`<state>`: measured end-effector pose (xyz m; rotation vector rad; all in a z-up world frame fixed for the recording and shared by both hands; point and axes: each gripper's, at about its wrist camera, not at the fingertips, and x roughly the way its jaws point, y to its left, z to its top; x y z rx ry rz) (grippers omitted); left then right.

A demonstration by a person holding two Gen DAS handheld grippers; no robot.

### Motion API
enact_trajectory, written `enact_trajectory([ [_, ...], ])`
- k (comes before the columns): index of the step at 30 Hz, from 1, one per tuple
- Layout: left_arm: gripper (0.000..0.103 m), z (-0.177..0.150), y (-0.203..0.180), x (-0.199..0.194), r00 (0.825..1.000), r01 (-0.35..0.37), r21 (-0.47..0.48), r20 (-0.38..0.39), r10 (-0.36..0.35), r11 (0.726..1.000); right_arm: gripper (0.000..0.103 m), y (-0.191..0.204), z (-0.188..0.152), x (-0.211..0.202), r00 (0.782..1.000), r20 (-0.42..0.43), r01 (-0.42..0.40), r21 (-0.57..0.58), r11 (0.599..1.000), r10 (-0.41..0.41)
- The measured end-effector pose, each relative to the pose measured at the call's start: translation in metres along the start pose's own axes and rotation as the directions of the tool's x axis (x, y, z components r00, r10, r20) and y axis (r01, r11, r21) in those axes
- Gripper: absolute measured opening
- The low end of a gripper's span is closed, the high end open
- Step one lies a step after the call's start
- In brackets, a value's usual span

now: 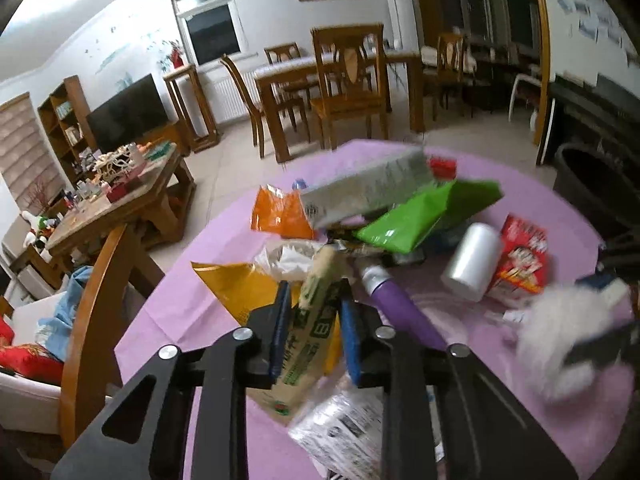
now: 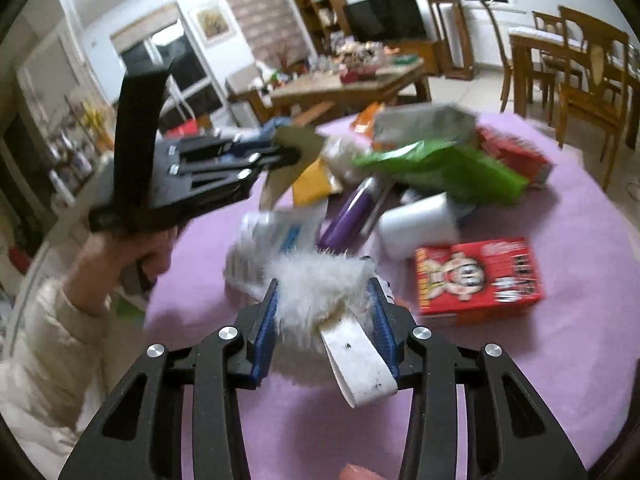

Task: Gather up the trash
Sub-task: 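Lift the fluffy item with the right gripper while the left gripper grasps a paper strip, then carry both items over the black bin and open both grippers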

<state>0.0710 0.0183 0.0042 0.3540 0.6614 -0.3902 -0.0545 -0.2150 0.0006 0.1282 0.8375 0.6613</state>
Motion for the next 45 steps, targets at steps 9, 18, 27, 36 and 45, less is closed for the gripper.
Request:
enact_trajectory([
  [9,0.022,0.031,-0.037,-0.044,0.989,0.084,0.004,0.119,-0.083,0.996,0.042,-0.075,-0.011,-0.148,0.966,0.248,0.026,0.175,0.984,-0.070],
  [18,0.022,0.087,-0.136,-0.051,0.901,0.384,0.061,0.192,-0.388,0.921,0.042,-0.170,-0.078,-0.267,0.864,0.353,0.215,0.389,0.896,-0.360],
  [27,0.022,0.128,-0.293,0.006,0.687,0.713,0.074,0.123,-0.716,0.697,0.042,-0.259,-0.169,-0.305,0.772,0.221,0.364,0.615,0.699,-0.596],
  [36,0.022,0.118,-0.383,0.074,0.616,0.788,-0.002,0.009,-0.788,0.616,0.042,-0.273,-0.212,-0.287,0.768,0.142,0.409,0.642,0.649,-0.624],
  [45,0.090,0.114,-0.385,0.068,0.685,0.727,-0.003,-0.052,-0.726,0.686,0.067,-0.265,-0.201,-0.273,0.782,0.157,0.389,0.634,0.669,-0.603],
])
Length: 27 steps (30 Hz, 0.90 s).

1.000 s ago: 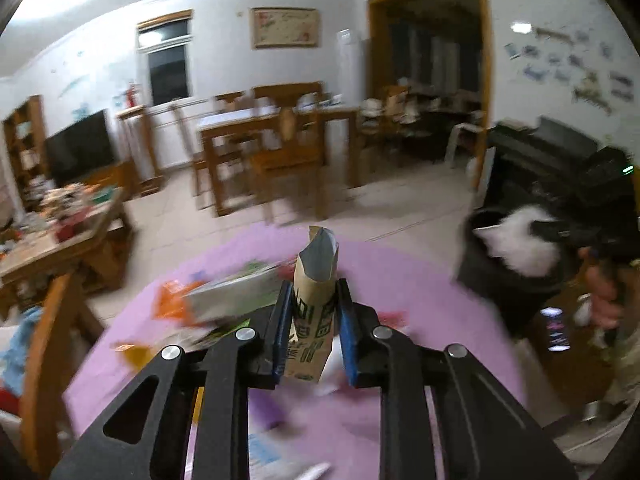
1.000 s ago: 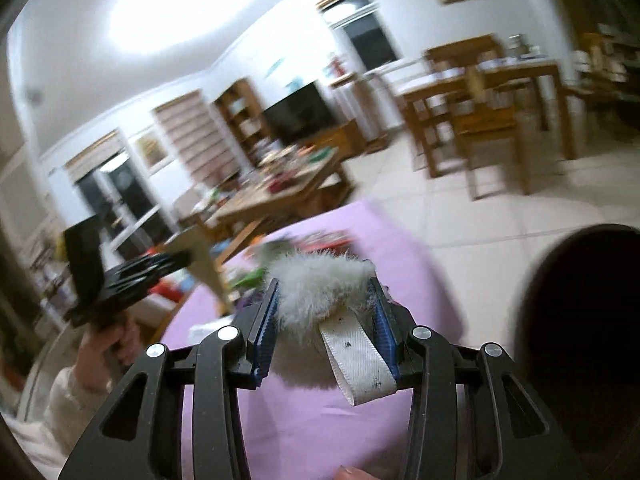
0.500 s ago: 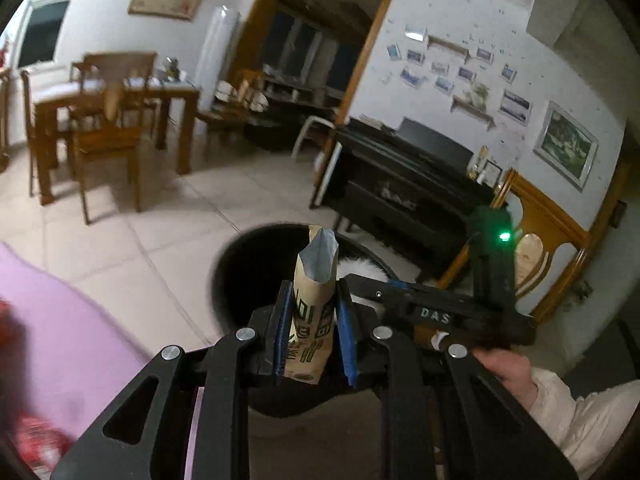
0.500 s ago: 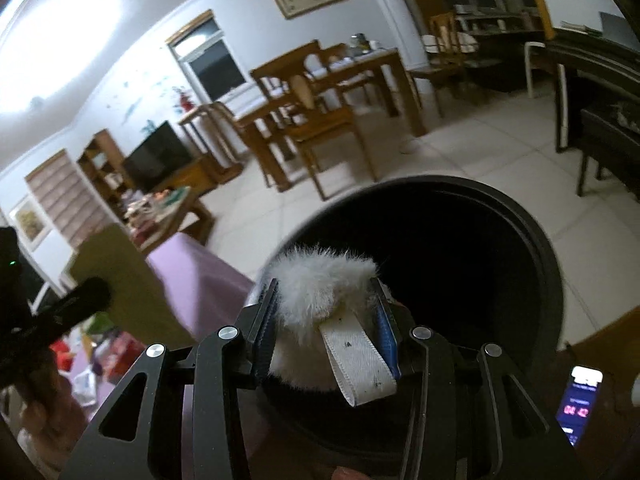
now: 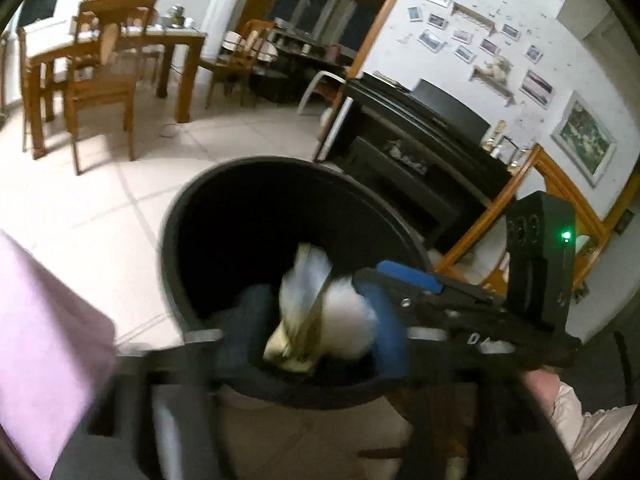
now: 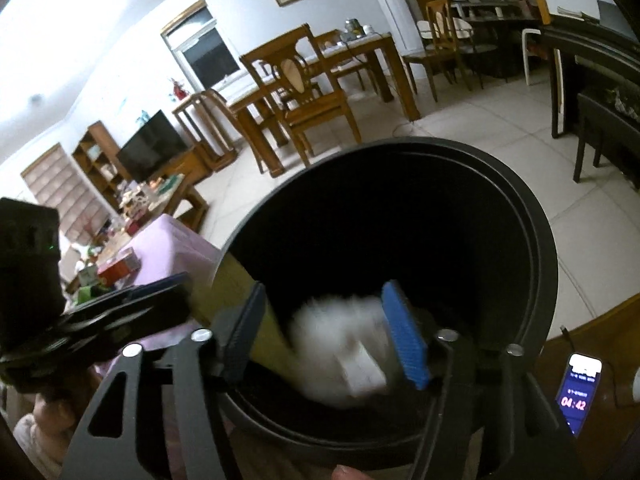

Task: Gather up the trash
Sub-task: 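Carry both items over the black bin and open both grippers, then grasp the white parcel bag with the left gripper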

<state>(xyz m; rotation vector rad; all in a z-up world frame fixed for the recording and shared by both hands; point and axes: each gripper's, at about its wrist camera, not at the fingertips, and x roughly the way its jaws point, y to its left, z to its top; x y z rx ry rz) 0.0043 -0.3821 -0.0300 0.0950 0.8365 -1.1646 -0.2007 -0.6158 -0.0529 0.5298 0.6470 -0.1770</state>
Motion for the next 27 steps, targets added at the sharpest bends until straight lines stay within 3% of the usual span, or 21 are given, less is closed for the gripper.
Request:
enact_trajectory([
  [1,0.097,0.000,0.000,-0.013,0.999,-0.032,0.005,0.044,0.032,0.999,0.070,0.003,0.003,-0.002,1.000,0.004,-0.002,0.000,1.000,0.002],
  [5,0.097,-0.006,0.009,-0.051,0.992,-0.077,-0.003,0.098,0.077,0.997,0.074,0.013,0.008,-0.006,0.999,0.030,-0.020,-0.005,1.000,0.021],
  [10,0.097,-0.026,0.028,-0.104,0.981,-0.118,-0.075,0.146,0.128,0.990,0.075,0.061,0.016,-0.006,0.995,0.030,-0.095,-0.083,0.992,0.098],
  [14,0.098,-0.052,0.045,-0.143,0.961,-0.215,-0.120,0.148,0.232,0.969,0.096,0.130,0.010,0.007,0.973,-0.040,-0.232,-0.200,0.952,0.229],
  [16,0.098,-0.067,0.053,-0.164,0.946,-0.275,-0.127,0.140,0.292,0.953,0.098,0.166,-0.001,0.021,0.950,-0.123,-0.310,-0.260,0.914,0.287],
  [19,0.098,-0.093,0.065,-0.197,0.909,-0.399,-0.087,0.095,0.407,0.913,0.098,0.220,-0.019,0.039,0.917,-0.234,-0.391,-0.368,0.844,0.323],
  [21,0.098,-0.113,0.073,-0.222,0.856,-0.510,-0.046,0.066,0.513,0.859,0.098,0.252,-0.030,0.048,0.913,-0.270,-0.402,-0.455,0.795,0.306],
  [22,0.098,-0.125,0.078,-0.237,0.818,-0.572,-0.023,0.057,0.573,0.820,0.098,0.269,-0.035,0.053,0.914,-0.278,-0.401,-0.501,0.767,0.296],
  [24,0.098,-0.143,0.088,-0.256,0.770,-0.638,0.011,0.054,0.636,0.770,0.098,0.294,-0.042,0.065,0.908,-0.307,-0.415,-0.558,0.719,0.286],
  [27,0.098,-0.168,0.108,-0.270,0.695,-0.714,0.114,-0.008,0.719,0.691,0.098,0.318,-0.052,0.088,0.874,-0.401,-0.473,-0.583,0.660,0.273],
])
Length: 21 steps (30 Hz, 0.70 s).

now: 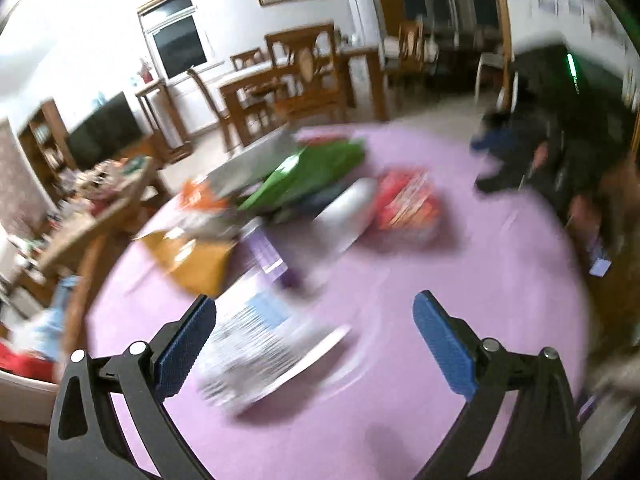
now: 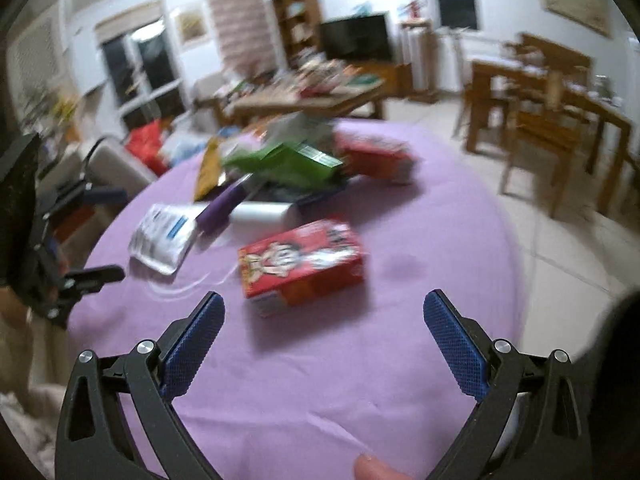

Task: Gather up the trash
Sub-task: 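Grasp the white parcel bag with the left gripper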

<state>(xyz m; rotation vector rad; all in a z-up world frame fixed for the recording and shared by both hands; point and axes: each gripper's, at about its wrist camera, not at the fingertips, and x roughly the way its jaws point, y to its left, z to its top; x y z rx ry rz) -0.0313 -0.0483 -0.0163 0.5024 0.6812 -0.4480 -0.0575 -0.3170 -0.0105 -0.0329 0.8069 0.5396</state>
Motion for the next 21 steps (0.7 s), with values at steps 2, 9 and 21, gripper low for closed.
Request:
enact_trajectory([
  [2,0.098,-0.017,0.011,0.008,0.998,-0.045,0.077,-0.040,0.049,0.996,0.098,0.010,0.011,0.016,1.000,-0.021,0.018,-0.062,0.998,-0.019],
  [9,0.098,-0.026,0.029,0.034,0.992,0.055,0.176,-0.118,-0.034,0.983,0.098,0.022,0.021,0.060,0.994,-0.096,0.034,-0.180,0.983,-0.052],
  [21,0.099,-0.022,0.065,0.082,0.972,0.171,0.040,-0.172,-0.162,0.984,0.098,0.012,0.034,0.077,0.988,-0.083,0.119,-0.093,0.988,-0.127],
])
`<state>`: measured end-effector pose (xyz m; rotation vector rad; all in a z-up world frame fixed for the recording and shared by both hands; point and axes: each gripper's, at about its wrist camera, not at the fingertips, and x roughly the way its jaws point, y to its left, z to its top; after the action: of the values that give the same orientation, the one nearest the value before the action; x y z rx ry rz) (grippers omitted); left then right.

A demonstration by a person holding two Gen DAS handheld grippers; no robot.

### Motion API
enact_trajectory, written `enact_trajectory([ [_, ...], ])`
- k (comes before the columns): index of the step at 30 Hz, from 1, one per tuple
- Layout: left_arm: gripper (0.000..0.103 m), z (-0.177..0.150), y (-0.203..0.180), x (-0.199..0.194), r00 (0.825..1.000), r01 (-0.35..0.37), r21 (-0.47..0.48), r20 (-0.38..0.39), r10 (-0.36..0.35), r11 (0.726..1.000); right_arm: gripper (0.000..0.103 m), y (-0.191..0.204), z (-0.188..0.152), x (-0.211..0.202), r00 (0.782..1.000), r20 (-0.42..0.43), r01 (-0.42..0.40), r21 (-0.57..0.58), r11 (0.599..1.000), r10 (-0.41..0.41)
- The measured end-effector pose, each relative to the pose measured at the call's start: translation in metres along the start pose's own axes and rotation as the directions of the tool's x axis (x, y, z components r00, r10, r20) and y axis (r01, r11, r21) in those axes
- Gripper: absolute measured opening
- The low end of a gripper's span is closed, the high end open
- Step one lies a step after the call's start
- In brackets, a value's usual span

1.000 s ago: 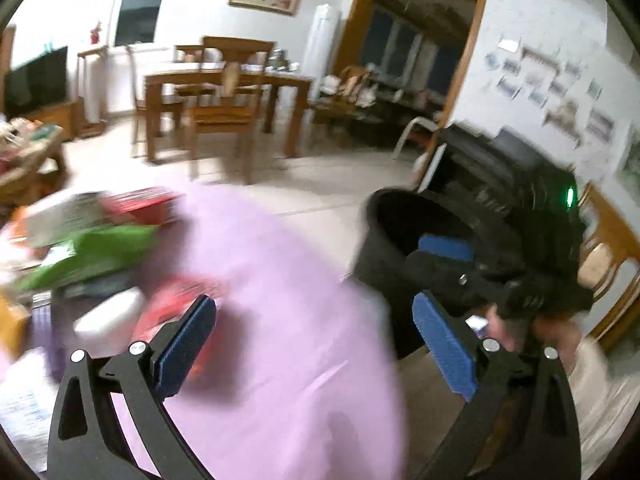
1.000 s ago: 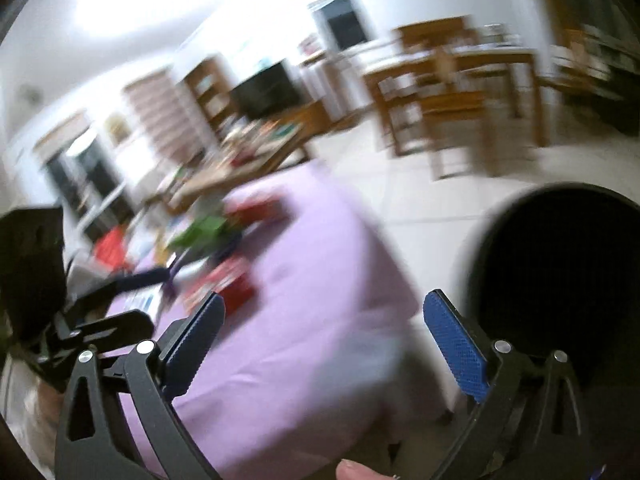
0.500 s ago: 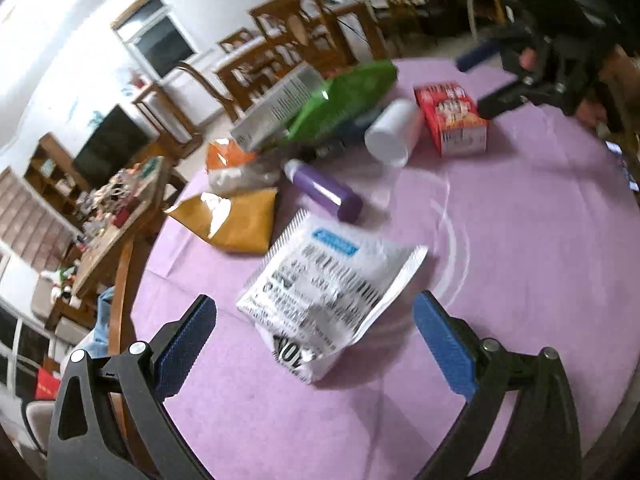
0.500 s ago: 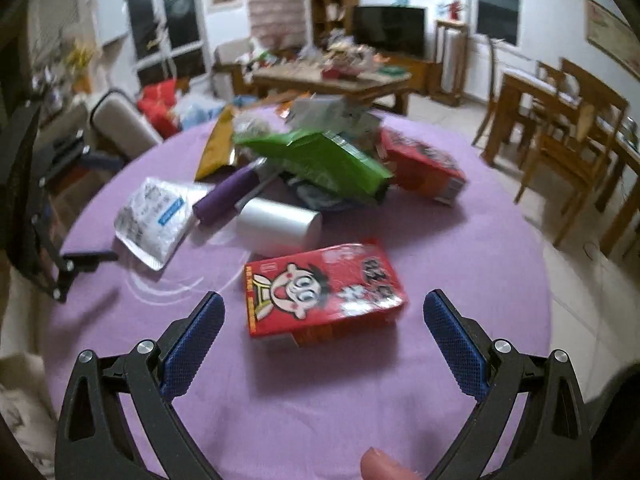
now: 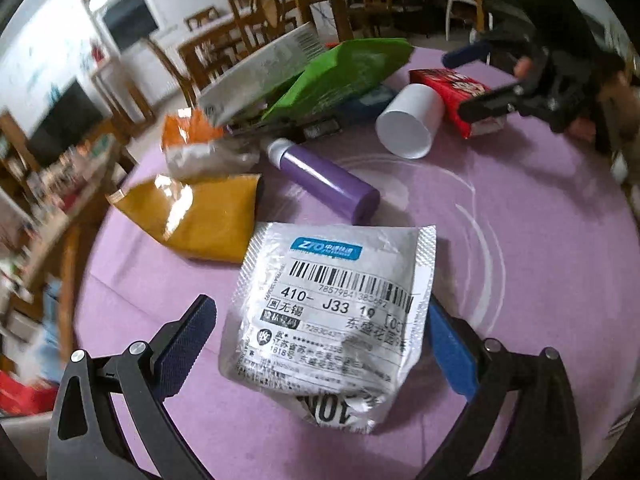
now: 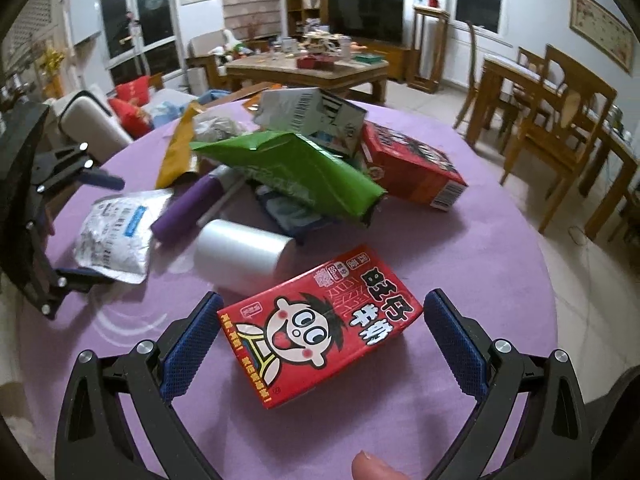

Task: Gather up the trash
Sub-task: 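Grasp the white parcel bag with the left gripper, then grasp the red milk box with the right gripper while the left holds the parcel bag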

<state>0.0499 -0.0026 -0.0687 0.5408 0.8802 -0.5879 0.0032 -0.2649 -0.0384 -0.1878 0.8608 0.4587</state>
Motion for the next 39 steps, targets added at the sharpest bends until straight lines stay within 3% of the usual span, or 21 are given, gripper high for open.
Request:
enact_trajectory([
  [5,0.098,-0.003,0.021,0.009,0.994,0.105,-0.129,-0.012,-0.108,0.986,0.098,0.002,0.001,0.002,1.000,-0.002,0.013,-0.009,1.000,-0.013],
  [9,0.096,-0.008,0.012,0.004,0.995,0.102,-0.117,0.000,-0.103,0.988,0.098,-0.012,0.002,0.001,1.000,0.002,0.018,0.025,1.000,-0.018],
  [13,0.081,-0.014,0.001,-0.006,0.995,0.095,-0.134,0.024,-0.092,0.986,0.098,-0.016,0.002,0.003,1.000,0.002,0.016,0.011,1.000,-0.016],
  [19,0.078,-0.018,-0.010,-0.013,0.998,0.051,-0.130,0.041,-0.046,0.990,0.098,-0.013,0.002,0.005,1.000,-0.009,0.015,-0.054,0.998,-0.015],
  [24,0.077,-0.018,-0.020,-0.020,0.996,0.054,-0.126,0.070,-0.046,0.991,0.097,-0.005,-0.004,-0.001,1.000,-0.001,0.015,-0.050,0.999,-0.015],
  [25,0.077,-0.017,-0.019,-0.021,0.996,0.058,-0.130,0.080,-0.048,0.990,0.095,-0.005,-0.005,-0.003,1.000,0.006,0.008,-0.040,0.999,-0.008],
  [27,0.077,-0.017,-0.021,-0.025,0.993,0.079,-0.147,0.101,-0.065,0.986,0.078,-0.006,-0.008,-0.013,0.999,0.032,-0.032,-0.014,0.999,0.033],
  [30,0.077,-0.016,-0.026,-0.029,0.990,0.083,-0.155,0.128,-0.063,0.984,0.076,-0.013,-0.011,-0.031,0.990,0.088,-0.115,0.058,0.992,0.109],
  [33,0.077,-0.015,-0.031,-0.030,0.988,0.086,-0.165,0.143,-0.063,0.983,0.075,-0.016,-0.015,-0.042,0.986,0.118,-0.127,0.076,0.989,0.118],
  [34,0.077,-0.014,-0.033,-0.029,0.988,0.087,-0.165,0.141,-0.064,0.983,0.075,-0.016,-0.015,-0.042,0.986,0.115,-0.129,0.073,0.989,0.120],
  [35,0.077,-0.013,-0.034,-0.029,0.989,0.079,-0.164,0.139,-0.056,0.983,0.082,-0.016,-0.014,-0.041,0.988,0.108,-0.122,0.079,0.989,0.113],
  [36,0.077,-0.012,-0.034,-0.029,0.989,0.072,-0.166,0.140,-0.049,0.983,0.098,-0.020,-0.012,-0.038,0.993,0.090,-0.085,0.108,0.990,0.075],
  [39,0.077,-0.012,-0.034,-0.032,0.986,0.083,-0.192,0.156,-0.053,0.978,0.098,-0.032,-0.008,-0.026,0.997,0.040,-0.080,0.216,0.973,0.073],
])
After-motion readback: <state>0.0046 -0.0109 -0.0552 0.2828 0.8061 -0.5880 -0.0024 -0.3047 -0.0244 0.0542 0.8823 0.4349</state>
